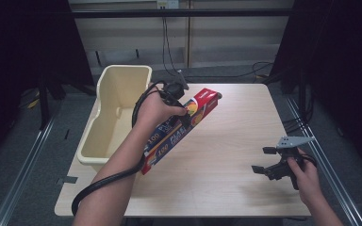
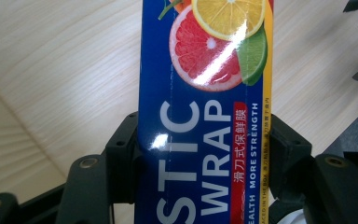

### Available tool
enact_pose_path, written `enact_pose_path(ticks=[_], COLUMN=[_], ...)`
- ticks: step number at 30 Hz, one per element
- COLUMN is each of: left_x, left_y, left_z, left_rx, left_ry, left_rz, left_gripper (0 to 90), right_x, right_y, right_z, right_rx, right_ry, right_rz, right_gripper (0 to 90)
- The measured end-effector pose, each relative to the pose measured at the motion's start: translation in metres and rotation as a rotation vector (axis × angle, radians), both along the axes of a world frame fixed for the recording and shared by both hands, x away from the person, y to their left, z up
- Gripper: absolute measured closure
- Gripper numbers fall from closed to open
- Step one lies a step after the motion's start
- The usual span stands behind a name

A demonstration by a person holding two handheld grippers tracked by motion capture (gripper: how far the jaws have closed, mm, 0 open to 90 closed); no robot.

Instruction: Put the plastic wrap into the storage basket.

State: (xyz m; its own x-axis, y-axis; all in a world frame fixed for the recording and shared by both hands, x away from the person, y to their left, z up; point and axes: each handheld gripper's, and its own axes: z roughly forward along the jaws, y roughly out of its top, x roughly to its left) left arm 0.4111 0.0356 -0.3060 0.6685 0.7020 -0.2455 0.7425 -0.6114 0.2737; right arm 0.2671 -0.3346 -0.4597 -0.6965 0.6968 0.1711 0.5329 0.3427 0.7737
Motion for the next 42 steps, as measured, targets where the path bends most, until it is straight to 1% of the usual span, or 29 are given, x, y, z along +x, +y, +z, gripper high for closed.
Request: enact_pose_path(ticks=[1,3,4,5,6,10,12,13,14,16,17,18,21,22,23,24,26,27,31,32,33,36,37,38,41,42], left_x=[0.000,0.000,0.000,0.000,-0.001,0.000,0.000,0.000,0.000,0.000,0.001,0.000,0.001,0.001,0.001,0.000,0.000,-0.001,-0.002,-0.002,-0.002,-0.002,-0.002,-0.002,-0.004,-0.004], left_y=[0.005,0.009,0.009,0.012,0.013,0.021,0.023,0.025,0.027,0.030,0.032,0.033,0.037,0.039,0.044,0.046,0.048,0.053,0.063,0.066,0.068,0.075,0.077,0.079,0.084,0.086], left_z=[0.005,0.010,0.010,0.015,0.017,0.024,0.027,0.029,0.031,0.034,0.035,0.037,0.040,0.042,0.046,0.047,0.049,0.052,0.058,0.060,0.061,0.064,0.065,0.066,0.068,0.069], left_rx=[0.007,0.022,0.022,0.026,0.029,0.023,0.036,0.040,0.040,0.028,0.024,0.026,0.023,0.026,0.022,0.019,0.021,0.020,0.018,0.019,0.015,0.021,0.016,0.014,0.019,0.018], left_ry=[-0.001,0.000,0.000,-0.001,0.002,0.006,-0.005,0.000,-0.003,0.009,0.003,0.008,0.005,0.008,0.011,0.015,0.011,0.014,0.000,0.006,0.003,-0.001,-0.004,0.000,-0.008,-0.002], left_rz=[0.011,0.023,0.023,0.040,0.044,0.058,0.067,0.078,0.083,0.094,0.096,0.101,0.104,0.112,0.125,0.136,0.137,0.153,0.179,0.193,0.204,0.213,0.226,0.228,0.233,0.235], left_gripper=[40.3,40.3,40.4,40.4,40.4,40.5,40.5,40.5,40.5,40.5,40.5,40.5,40.5,40.5,40.5,40.5,40.5,40.5,40.5,40.5,40.5,40.5,40.5,40.5,40.5,40.5], right_x=[0.000,0.000,0.000,0.000,0.000,0.000,0.000,0.000,0.000,0.000,0.000,0.000,0.000,0.000,-0.001,0.000,0.000,0.000,0.000,0.000,0.000,0.000,0.000,0.000,0.000,0.000], right_y=[0.000,0.001,0.001,0.001,0.001,0.002,0.002,0.002,0.002,0.002,0.001,0.001,0.002,0.002,0.003,0.003,0.003,0.004,0.005,0.005,0.005,0.005,0.005,0.005,0.005,0.005], right_z=[0.000,0.000,0.000,0.000,0.000,0.000,0.000,0.000,0.000,0.000,0.000,0.000,0.000,0.000,0.000,0.000,-0.001,-0.001,-0.001,-0.001,-0.001,-0.001,-0.001,-0.001,-0.001,-0.001], right_rx=[-0.001,-0.001,0.000,-0.001,-0.002,-0.003,-0.003,-0.004,-0.003,-0.003,-0.001,-0.001,-0.002,-0.002,-0.004,-0.007,-0.009,-0.011,-0.012,-0.012,-0.012,-0.011,-0.011,-0.012,-0.015,-0.015], right_ry=[-0.002,-0.004,-0.004,-0.004,-0.004,-0.003,-0.001,0.000,0.000,-0.004,-0.004,-0.004,0.000,0.000,0.006,0.004,0.005,0.009,0.008,0.007,0.006,0.005,0.005,0.006,0.007,0.007], right_rz=[-0.003,-0.004,-0.006,-0.007,-0.006,-0.003,-0.001,-0.001,-0.002,-0.003,-0.001,0.000,-0.001,-0.001,-0.001,0.003,0.006,0.006,0.009,0.008,0.007,0.004,0.001,0.000,0.004,0.005], right_gripper=[2.2,2.2,2.2,2.1,2.2,2.2,2.1,2.2,2.2,2.2,2.1,2.2,2.2,2.2,2.1,2.2,2.2,2.2,2.2,2.2,2.2,2.1,2.1,2.2,2.2,2.2])
